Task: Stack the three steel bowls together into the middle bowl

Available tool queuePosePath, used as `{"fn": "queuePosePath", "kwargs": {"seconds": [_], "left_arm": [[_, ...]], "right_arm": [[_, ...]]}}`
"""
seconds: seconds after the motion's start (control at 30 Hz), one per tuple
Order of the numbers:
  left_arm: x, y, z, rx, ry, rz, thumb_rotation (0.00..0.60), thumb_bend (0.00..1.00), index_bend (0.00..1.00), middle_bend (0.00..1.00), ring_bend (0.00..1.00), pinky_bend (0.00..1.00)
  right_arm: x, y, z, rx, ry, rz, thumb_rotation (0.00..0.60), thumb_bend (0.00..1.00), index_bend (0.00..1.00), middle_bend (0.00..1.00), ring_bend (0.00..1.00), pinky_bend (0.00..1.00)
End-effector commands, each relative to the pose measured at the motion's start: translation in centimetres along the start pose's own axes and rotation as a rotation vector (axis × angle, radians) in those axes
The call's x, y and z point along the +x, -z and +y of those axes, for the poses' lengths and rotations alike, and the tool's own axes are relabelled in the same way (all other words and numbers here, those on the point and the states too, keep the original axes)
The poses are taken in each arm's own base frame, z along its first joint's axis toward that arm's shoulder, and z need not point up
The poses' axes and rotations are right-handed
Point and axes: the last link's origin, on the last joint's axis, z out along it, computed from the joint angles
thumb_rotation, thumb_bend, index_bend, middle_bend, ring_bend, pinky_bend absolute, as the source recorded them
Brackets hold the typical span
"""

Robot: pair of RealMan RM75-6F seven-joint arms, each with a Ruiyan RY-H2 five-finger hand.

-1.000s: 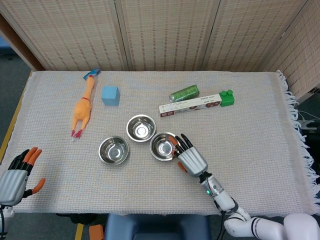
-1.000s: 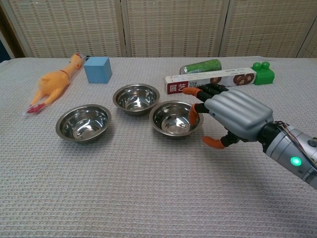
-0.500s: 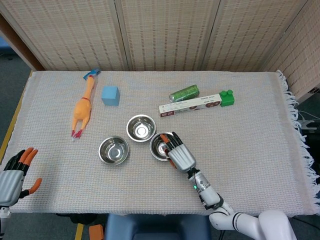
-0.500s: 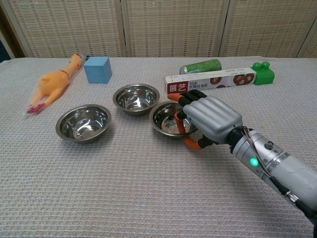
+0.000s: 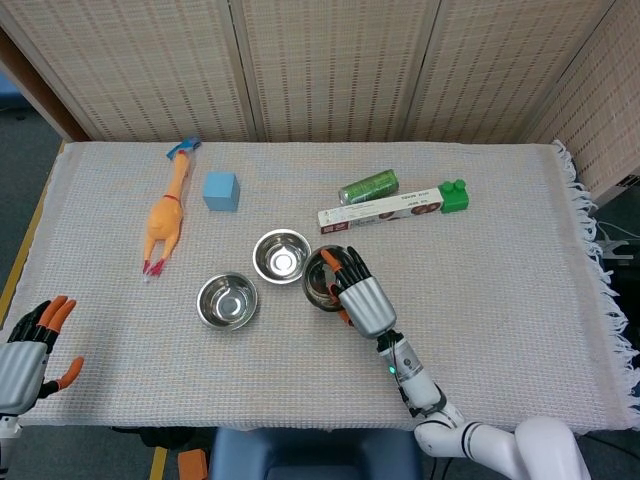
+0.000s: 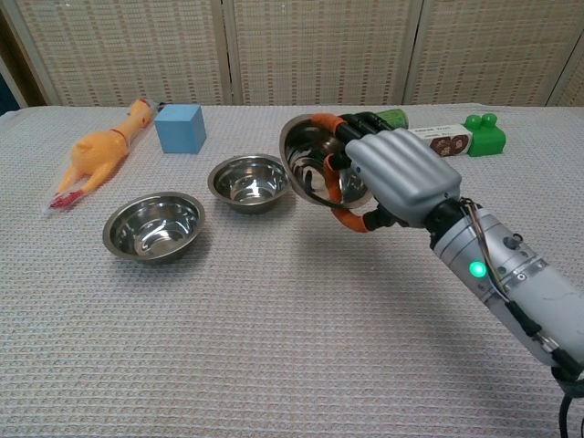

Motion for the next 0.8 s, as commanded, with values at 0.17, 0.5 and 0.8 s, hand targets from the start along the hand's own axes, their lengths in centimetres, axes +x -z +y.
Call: {"fn": "queuePosePath", "kwargs": {"seconds": [0.17, 0.5, 0.8], "left_arm": [[0.2, -0.1, -0.3, 0.003, 0.015, -0.008, 0.6, 0.35, 0.0, 0.0, 0.0, 0.11], [0.3, -0.1, -0.9, 0.004, 0.038, -0.026, 0.6, 0.35, 0.0, 0.0, 0.0, 0.11], [0.3, -0.2, -0.8, 0.001, 0.04, -0.029, 0.6, 0.35, 0.0, 0.0, 0.0, 0.11]], "right_arm": [[0.1, -5.5, -2.8, -0.042, -0.045, -0.027, 0.6, 0.37, 0.73, 0.03, 0.0, 0.0], [-2.5, -9.1, -5.2, -0.115, -0.076, -0.125, 0.6, 0.37, 0.71, 0.03, 0.0, 0.0], [-3.0, -10.0, -5.5, -0.12, -0.135, -0.162, 0.6, 0.36, 0.39, 0.03, 0.0, 0.0]]}}
